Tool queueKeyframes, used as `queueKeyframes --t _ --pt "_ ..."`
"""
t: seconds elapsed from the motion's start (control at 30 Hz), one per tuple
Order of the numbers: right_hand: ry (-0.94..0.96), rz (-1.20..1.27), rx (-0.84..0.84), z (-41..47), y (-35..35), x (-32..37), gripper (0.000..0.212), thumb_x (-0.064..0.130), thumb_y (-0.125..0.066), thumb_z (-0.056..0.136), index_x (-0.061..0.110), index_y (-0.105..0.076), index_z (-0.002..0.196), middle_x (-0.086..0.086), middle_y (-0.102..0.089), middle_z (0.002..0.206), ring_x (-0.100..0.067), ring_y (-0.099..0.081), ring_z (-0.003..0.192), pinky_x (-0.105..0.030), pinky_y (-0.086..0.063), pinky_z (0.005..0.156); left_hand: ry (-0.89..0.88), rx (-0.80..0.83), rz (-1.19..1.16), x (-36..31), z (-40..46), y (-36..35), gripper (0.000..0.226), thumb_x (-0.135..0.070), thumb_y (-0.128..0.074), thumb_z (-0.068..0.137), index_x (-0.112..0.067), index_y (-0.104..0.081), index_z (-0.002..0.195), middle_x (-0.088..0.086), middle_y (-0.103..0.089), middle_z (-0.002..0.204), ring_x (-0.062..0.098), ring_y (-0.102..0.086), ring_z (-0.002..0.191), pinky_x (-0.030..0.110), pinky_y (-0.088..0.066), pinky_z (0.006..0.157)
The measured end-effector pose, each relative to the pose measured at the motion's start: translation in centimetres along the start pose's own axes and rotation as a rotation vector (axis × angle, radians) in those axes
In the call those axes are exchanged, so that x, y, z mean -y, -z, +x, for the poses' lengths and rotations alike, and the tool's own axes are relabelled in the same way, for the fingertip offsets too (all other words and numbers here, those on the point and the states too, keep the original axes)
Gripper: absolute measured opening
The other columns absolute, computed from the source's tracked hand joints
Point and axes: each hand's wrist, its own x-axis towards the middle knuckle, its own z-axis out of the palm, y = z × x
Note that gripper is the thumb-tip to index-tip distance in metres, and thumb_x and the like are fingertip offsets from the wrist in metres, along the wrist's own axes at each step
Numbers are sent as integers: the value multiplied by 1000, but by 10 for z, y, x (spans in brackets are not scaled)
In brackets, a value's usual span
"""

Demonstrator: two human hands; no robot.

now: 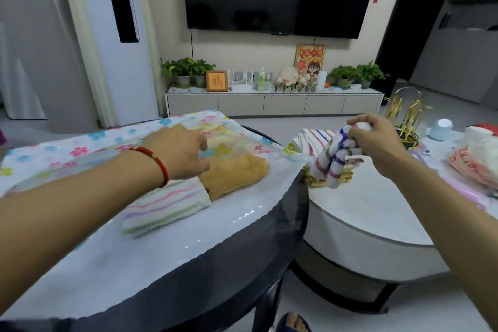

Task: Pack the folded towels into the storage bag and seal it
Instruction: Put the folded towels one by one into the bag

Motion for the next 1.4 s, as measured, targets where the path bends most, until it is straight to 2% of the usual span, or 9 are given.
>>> queueKeyframes --t 0.13,0.4,0.63,0.83,0.9,1.03,1.13,1.27,1.4 --pt "11 121 269 -67 23 41 18 7 -64 92 18 -72 105 -14 -70 96 -17 -66 71 -27 -57 57 39 49 12 21 -30 4 53 -59 -49 82 -40 -56 131 2 -62 130 28 -58 115 37 -49 91" --pt "-132 481 749 -169 -71 96 22 -8 -60 94 8 -69 107 -20 -57 96 -31 -48 81 -35 -44 65 75 9 -19 51 -56 45 62 -55 -53 85 -32 -48 143 8 -59 135 31 -54 121 36 -46 90" --pt "-108 844 565 -230 -238 159 26 1 -67 92 17 -64 113 -16 -70 105 -26 -69 88 -42 -59 83 154 -15 -102 62 -55 90 71 -69 -29 92 -21 -54 139 11 -54 141 34 -51 122 39 -42 95" --pt "-231 405 1051 -307 -308 113 34 20 -64 90 17 -64 124 -7 -73 93 -21 -73 70 -33 -61 61 136 -31 -107 64 -57 88 74 -69 -20 94 -22 -57 136 10 -61 131 33 -55 114 38 -43 92" --pt "-3 203 943 -301 -313 101 39 18 -56 88 22 -67 126 -4 -70 91 -17 -66 70 -30 -55 61 120 -25 -103 64 -56 83 74 -69 -19 94 -22 -56 138 11 -60 132 33 -54 115 38 -43 92" --pt "588 -336 732 -278 -322 79 57 8 -56 92 34 -57 143 -3 -50 140 -26 -43 129 -42 -40 108 85 -26 -125 68 -55 78 71 -68 -20 94 -26 -56 138 11 -57 137 33 -52 114 38 -40 92" --pt "812 -653 637 -278 -337 81 44 12 -54 98 30 -62 138 -4 -50 146 -35 -39 129 -44 -34 104 76 -41 -157 69 -55 76 69 -67 -21 95 -23 -62 129 12 -60 129 30 -52 103 36 -41 85" --pt "847 -554 489 -299 -359 105 24 17 -50 96 15 -73 102 -8 -69 104 -33 -54 103 -38 -29 76 52 -31 -189 69 -55 73 69 -65 -22 95 -18 -67 122 13 -62 127 30 -52 104 34 -37 81" --pt "915 -455 894 -316 -374 108 38 24 -50 101 18 -63 135 -8 -60 140 -33 -45 130 -43 -33 97 41 -28 -192 69 -55 70 71 -63 -22 96 -14 -66 124 16 -61 127 32 -53 107 34 -38 81"
